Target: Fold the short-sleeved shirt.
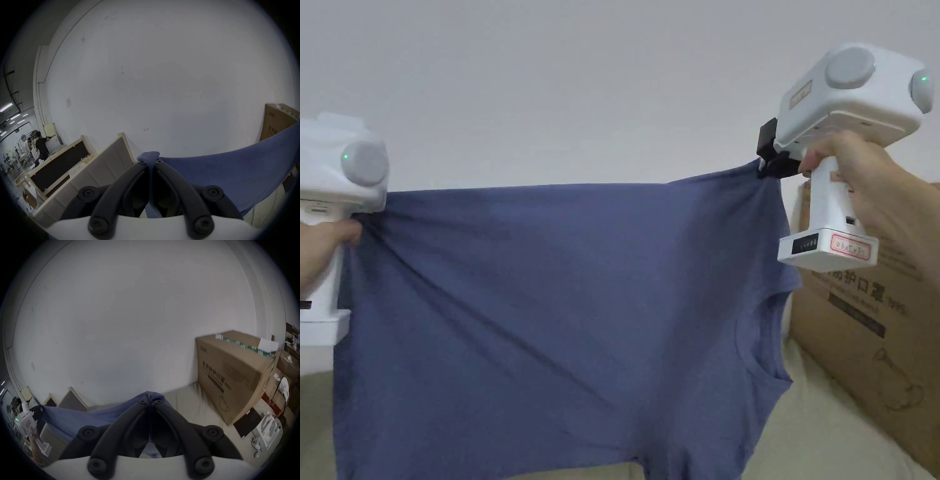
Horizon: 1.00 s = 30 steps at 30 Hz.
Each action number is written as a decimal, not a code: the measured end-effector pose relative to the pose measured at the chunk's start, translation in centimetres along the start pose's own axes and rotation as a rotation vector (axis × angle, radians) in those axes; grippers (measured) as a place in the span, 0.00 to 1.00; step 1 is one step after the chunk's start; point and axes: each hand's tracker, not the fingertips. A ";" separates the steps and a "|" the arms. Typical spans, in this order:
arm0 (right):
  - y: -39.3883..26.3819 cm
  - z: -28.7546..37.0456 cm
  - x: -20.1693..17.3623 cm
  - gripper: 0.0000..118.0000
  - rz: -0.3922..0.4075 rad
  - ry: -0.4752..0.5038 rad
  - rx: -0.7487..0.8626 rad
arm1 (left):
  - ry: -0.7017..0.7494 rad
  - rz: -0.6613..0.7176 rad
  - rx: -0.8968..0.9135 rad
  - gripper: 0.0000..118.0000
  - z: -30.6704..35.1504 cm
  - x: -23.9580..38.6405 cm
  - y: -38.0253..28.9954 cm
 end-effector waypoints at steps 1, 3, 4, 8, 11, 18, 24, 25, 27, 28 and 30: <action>-1.9 -1.1 -0.1 0.01 0.017 -0.018 -0.041 | -0.010 -0.021 -0.032 0.01 -1.1 0.9 -1.7; -5.4 -4.5 1.2 0.01 0.027 -0.051 -0.098 | -0.021 -0.049 -0.090 0.01 -3.5 2.8 -5.8; -7.1 -6.1 1.9 0.01 0.017 -0.061 -0.141 | -0.033 -0.068 -0.131 0.01 -4.5 3.7 -7.8; -16.7 -12.4 4.5 0.01 -0.027 -0.092 -0.315 | -0.059 -0.079 -0.330 0.01 -8.7 6.8 -18.2; -24.6 -15.5 6.4 0.01 -0.055 -0.135 -0.460 | -0.075 -0.096 -0.480 0.01 -10.2 8.2 -25.9; -34.2 -15.5 9.2 0.01 -0.070 -0.136 -0.588 | -0.098 -0.026 -0.575 0.01 -8.4 6.4 -35.0; -34.7 -5.7 10.1 0.01 -0.057 -0.034 -0.477 | -0.146 -0.032 -0.524 0.01 1.6 0.8 -37.0; -35.2 -3.1 9.6 0.01 -0.046 -0.011 -0.466 | -0.158 -0.046 -0.508 0.01 3.5 0.1 -37.1; -36.8 1.7 9.5 0.01 -0.017 -0.001 -0.445 | -0.150 -0.073 -0.464 0.01 8.4 -1.3 -37.7; -37.6 3.6 9.4 0.01 -0.001 0.004 -0.445 | -0.163 -0.091 -0.442 0.01 10.4 -1.9 -38.1; -40.0 8.2 9.5 0.01 0.010 -0.011 -0.447 | -0.152 -0.086 -0.450 0.01 14.6 -2.9 -39.0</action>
